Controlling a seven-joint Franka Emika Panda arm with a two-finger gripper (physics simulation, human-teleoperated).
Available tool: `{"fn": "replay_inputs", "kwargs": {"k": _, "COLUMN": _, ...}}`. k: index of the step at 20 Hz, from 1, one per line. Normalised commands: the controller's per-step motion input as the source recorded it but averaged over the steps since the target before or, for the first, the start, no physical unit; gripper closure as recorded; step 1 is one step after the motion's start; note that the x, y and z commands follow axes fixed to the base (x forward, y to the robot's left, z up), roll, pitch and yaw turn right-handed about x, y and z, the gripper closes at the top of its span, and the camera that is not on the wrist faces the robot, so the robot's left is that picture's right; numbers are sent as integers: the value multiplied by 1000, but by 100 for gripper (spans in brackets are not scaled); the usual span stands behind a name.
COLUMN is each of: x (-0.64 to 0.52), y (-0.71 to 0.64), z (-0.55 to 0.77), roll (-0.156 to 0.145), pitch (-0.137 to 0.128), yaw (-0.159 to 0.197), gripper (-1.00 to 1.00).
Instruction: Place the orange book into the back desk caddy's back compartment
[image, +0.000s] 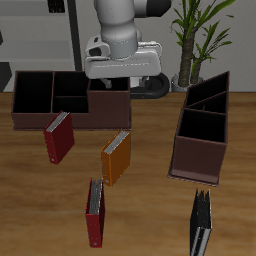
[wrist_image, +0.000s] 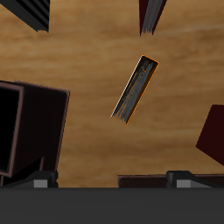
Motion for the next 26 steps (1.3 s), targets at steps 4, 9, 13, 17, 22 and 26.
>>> {"fn": "replay_inputs", "kwargs": {"k": 4, "x": 296, "y": -222, "z": 52, "roll": -57, "pitch": -13, "yaw": -35, "gripper": -100}}
{"fn": "replay_inputs", "kwargs": {"k": 9, "x": 337, "y": -246, "z": 40, "roll": -75, "pitch": -41, "yaw": -2, "gripper": -100}}
{"fn": "replay_inputs", "kwargs": {"k": 13, "x": 333, "y": -179, "z": -87, "roll": -36, "pitch": -10, "yaw": -55, "gripper": -100}}
{"fn": "replay_inputs", "kwargs": {"k": 17, "x": 199, "y": -75, "z": -125, "roll": -6, "pitch": -18, "yaw": -42, "gripper": -100}}
{"fn": "replay_inputs", "kwargs": {"k": 22, "x": 214, "y": 87, "z": -298, "roll": 32, "pitch": -56, "yaw": -106, "gripper": -100}}
{"fn": "replay_inputs", "kwargs": {"k": 26, "x": 119, "y": 141, "z": -309, "roll": 21, "pitch": -1, "yaw": -50, "gripper": -100}}
